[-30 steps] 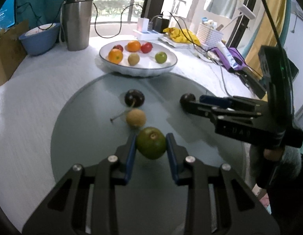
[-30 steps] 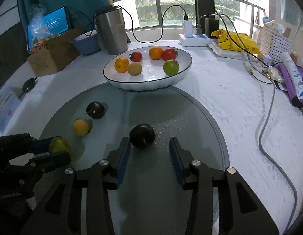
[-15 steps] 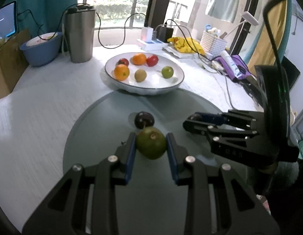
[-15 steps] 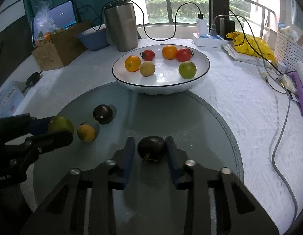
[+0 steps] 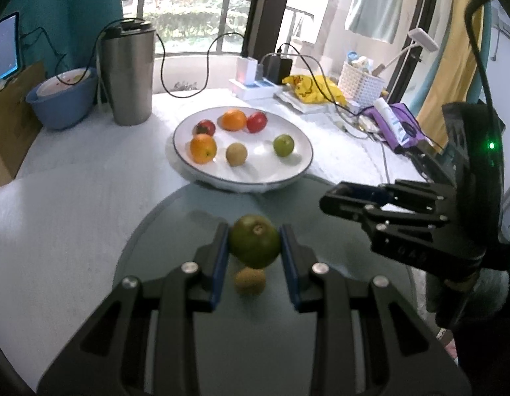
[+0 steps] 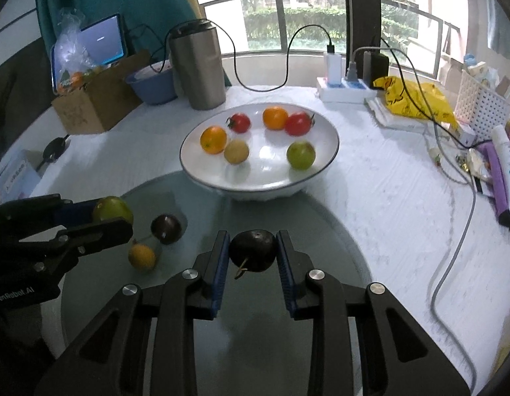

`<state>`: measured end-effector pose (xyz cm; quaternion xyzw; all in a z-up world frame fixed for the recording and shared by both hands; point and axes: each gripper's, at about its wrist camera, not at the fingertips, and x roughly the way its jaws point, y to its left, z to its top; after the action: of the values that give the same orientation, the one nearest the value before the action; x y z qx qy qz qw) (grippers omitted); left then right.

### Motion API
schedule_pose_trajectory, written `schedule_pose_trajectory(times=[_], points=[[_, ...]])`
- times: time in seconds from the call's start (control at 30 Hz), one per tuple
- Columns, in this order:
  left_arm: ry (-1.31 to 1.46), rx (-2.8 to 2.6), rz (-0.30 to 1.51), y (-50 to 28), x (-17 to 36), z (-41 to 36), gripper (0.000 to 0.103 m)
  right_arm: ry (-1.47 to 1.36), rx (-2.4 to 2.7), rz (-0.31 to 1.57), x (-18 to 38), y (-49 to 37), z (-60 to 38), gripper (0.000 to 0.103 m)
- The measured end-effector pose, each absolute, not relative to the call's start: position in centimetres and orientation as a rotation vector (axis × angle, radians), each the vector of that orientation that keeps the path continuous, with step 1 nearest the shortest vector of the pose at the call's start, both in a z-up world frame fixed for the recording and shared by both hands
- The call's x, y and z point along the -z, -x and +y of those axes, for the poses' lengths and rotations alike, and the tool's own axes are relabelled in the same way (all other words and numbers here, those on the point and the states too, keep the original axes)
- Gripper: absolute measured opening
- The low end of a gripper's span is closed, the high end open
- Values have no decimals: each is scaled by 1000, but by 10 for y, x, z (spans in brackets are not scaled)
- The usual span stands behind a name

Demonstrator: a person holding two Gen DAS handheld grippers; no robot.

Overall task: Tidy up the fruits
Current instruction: 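Carry the green fruit and dark plum into the white bowl and open both tools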

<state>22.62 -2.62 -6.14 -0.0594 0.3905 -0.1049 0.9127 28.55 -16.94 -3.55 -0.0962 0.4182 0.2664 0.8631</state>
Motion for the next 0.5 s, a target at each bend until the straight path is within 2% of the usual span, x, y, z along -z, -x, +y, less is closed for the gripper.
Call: schedule_pose_trajectory(times=[0.5], points=[[123, 220, 806, -275, 60, -27, 32, 192, -560, 854, 23, -328, -166, 31]])
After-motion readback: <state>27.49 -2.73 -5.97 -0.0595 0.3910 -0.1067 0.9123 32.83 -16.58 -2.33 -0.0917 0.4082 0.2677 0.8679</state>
